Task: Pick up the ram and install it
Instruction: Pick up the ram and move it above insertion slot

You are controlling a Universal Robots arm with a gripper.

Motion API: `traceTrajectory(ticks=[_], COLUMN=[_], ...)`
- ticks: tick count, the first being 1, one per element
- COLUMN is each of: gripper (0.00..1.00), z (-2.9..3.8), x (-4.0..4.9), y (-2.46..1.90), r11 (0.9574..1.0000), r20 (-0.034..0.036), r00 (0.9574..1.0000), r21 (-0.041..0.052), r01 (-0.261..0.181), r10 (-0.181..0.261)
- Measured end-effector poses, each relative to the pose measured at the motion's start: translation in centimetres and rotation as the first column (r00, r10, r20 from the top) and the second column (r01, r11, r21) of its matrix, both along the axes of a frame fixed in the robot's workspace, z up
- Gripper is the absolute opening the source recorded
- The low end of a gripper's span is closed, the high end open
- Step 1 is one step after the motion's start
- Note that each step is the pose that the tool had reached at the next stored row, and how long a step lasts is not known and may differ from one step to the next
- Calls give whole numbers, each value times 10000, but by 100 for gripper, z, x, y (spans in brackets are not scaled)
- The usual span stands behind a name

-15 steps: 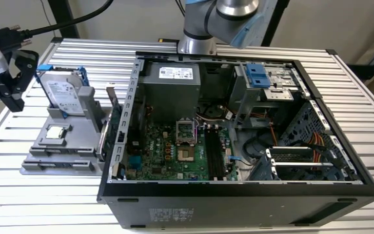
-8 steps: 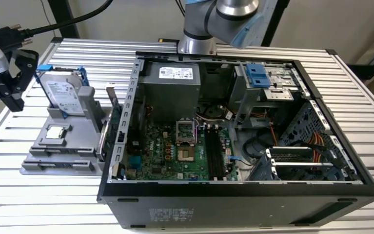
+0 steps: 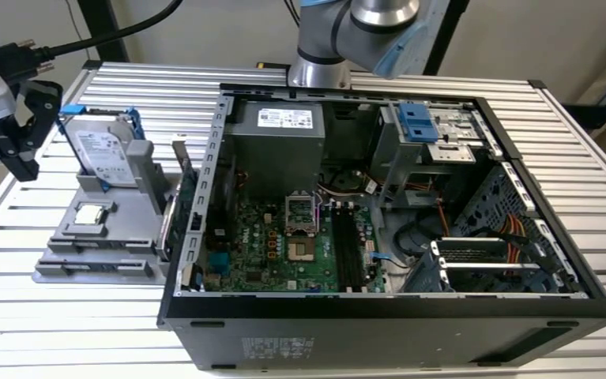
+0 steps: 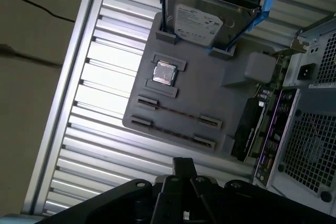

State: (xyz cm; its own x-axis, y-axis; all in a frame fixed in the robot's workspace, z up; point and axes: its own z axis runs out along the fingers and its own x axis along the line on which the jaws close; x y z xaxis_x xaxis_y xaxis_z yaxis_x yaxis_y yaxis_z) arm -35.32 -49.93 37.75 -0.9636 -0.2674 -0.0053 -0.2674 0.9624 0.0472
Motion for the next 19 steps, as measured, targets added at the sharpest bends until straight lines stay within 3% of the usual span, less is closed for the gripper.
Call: traceTrajectory(ticks=[19], gripper=[0], z=[0], x=[0], y=[0], r11=[9996], r20=[1], r00=[9996], r21=[1], r01=[-299], r10=[299])
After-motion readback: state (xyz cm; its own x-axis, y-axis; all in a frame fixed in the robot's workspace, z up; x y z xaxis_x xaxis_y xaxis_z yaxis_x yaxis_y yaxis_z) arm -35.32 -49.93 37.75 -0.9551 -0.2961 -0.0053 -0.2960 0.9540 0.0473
